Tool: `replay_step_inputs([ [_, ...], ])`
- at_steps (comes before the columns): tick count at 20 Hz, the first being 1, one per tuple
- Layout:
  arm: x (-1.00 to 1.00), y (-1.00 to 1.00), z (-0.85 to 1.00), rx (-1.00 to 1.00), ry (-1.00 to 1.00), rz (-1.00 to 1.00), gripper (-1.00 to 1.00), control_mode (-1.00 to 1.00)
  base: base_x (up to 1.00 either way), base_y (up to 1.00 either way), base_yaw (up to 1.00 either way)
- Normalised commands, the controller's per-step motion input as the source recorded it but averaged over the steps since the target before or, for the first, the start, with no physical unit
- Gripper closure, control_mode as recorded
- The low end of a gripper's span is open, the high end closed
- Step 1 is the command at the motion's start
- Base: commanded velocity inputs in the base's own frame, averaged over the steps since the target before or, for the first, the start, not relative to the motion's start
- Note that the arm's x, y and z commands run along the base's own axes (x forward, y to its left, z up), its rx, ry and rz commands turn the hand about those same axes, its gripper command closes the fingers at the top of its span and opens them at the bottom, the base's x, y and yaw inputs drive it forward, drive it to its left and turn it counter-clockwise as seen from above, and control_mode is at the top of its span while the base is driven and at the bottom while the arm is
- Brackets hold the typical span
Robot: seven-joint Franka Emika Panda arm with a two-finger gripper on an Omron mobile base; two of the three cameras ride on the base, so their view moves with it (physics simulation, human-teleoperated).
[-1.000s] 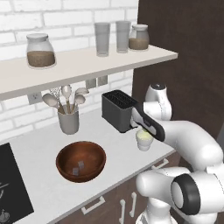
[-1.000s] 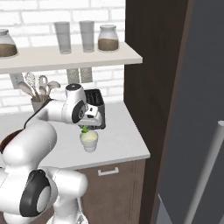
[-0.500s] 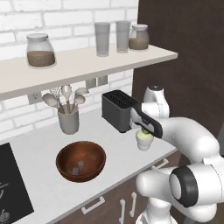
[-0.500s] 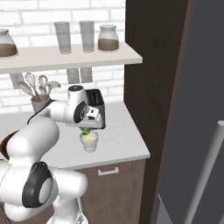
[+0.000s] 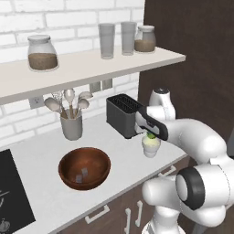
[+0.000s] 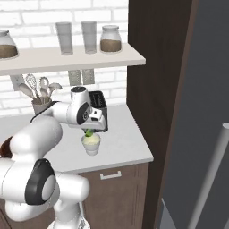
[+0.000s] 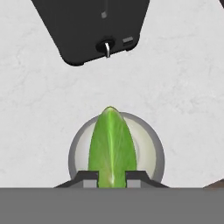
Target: Grab a lemon wedge from the fridge and one ice cube from the ice bowl, and put them in the glass of lemonade.
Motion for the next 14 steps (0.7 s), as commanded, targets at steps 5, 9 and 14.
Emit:
replay_step_inputs([
  [5,0.0,0.0,-0.05,0.0,0.0,0.0,1.0,-1.0,0.0,0.0,0.0],
  [9,0.0,0.0,0.0,0.0,0.0,0.0,1.0,-1.0,0.0,0.0,0.0],
  [14,0.0,0.0,0.0,0.0,0.0,0.0,-1.0,-1.0,0.0,0.0,0.0],
])
